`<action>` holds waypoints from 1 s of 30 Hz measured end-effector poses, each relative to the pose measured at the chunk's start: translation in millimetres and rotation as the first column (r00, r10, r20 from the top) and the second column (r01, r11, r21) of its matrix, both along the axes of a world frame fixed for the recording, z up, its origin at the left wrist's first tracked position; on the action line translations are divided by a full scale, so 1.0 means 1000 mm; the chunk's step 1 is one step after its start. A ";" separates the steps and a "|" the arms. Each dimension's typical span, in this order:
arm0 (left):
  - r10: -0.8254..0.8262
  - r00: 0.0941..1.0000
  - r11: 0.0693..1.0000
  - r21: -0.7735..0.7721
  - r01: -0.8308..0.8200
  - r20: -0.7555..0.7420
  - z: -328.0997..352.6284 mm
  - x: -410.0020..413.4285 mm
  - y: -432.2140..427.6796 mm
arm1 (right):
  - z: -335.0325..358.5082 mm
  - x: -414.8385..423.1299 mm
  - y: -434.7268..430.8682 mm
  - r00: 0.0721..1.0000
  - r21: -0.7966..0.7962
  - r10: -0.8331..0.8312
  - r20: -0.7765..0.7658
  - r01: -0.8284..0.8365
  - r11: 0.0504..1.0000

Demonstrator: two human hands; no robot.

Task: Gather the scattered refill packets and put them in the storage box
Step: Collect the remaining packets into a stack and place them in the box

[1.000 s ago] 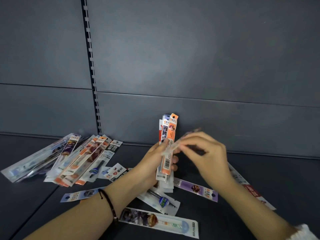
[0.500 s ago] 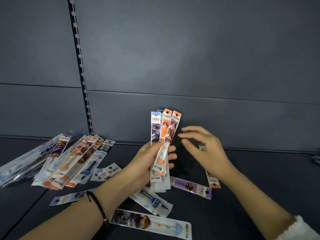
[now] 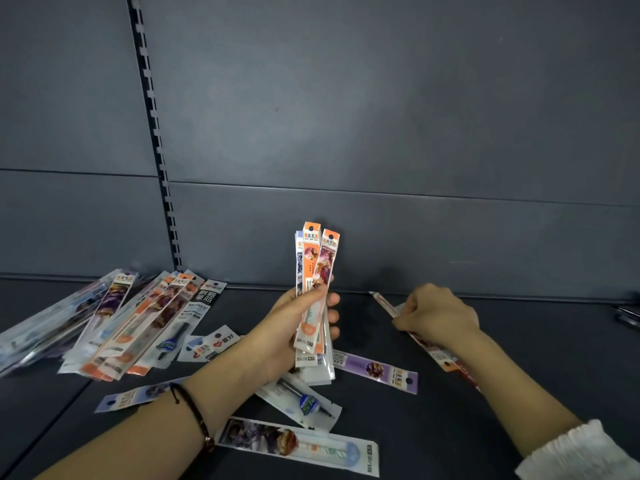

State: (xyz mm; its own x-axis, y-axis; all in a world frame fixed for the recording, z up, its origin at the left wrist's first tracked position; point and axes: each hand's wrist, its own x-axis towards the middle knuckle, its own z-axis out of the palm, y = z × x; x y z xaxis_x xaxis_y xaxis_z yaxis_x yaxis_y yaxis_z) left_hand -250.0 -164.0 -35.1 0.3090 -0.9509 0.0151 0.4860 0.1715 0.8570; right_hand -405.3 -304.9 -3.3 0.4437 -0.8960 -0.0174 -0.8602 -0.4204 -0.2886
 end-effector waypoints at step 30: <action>-0.050 0.984 0.996 0.087 0.036 0.170 0.001 -0.003 0.007 | -0.006 0.010 0.025 0.484 -0.721 0.833 0.268 -0.473 0.507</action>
